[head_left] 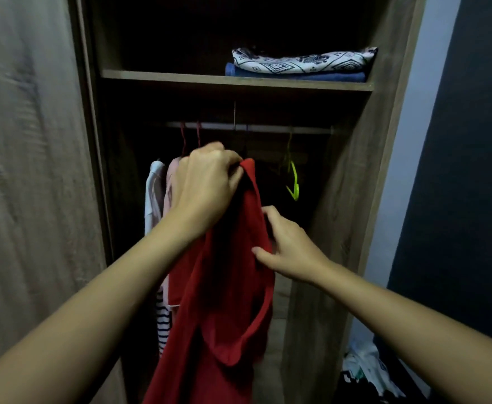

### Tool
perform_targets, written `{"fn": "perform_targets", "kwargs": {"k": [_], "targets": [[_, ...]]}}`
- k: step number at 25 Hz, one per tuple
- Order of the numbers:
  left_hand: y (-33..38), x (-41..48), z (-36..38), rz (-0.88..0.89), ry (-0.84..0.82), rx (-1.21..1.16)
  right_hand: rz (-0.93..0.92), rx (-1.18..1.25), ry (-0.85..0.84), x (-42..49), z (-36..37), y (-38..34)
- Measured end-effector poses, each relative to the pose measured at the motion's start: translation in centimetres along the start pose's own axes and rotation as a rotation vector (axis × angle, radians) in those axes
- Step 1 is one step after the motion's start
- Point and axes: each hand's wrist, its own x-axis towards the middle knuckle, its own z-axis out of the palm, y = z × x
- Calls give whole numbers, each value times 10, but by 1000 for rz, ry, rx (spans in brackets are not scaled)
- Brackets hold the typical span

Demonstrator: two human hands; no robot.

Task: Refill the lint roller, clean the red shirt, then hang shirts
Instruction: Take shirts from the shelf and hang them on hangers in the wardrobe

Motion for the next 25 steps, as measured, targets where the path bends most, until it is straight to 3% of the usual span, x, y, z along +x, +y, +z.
{"fn": "perform_targets", "kwargs": {"k": [3,6,9,13,15,17,21,25], "targets": [[-19,10,-16,-126,85,105,-105,-109,-10,-12,3,10],[-59,16,-17,-136,154,129,-240,-283,-110,-26,-8,33],[-98,1,-5,-16,-71,64,-107,-472,-245,-29,-36,51],[-118,-37,20,148,-355,-28,161,-426,-16,-21,-67,55],[-110,-47,35,188,-446,38,217,-452,-52,-18,-72,49],[-103,-47,48,215,-501,25,257,-484,-178,-20,-73,49],[-104,-26,69,170,-642,-45,345,-430,-185,-12,-92,62],[-73,-7,91,125,-689,-311,272,-775,-292,6,-104,82]]}}
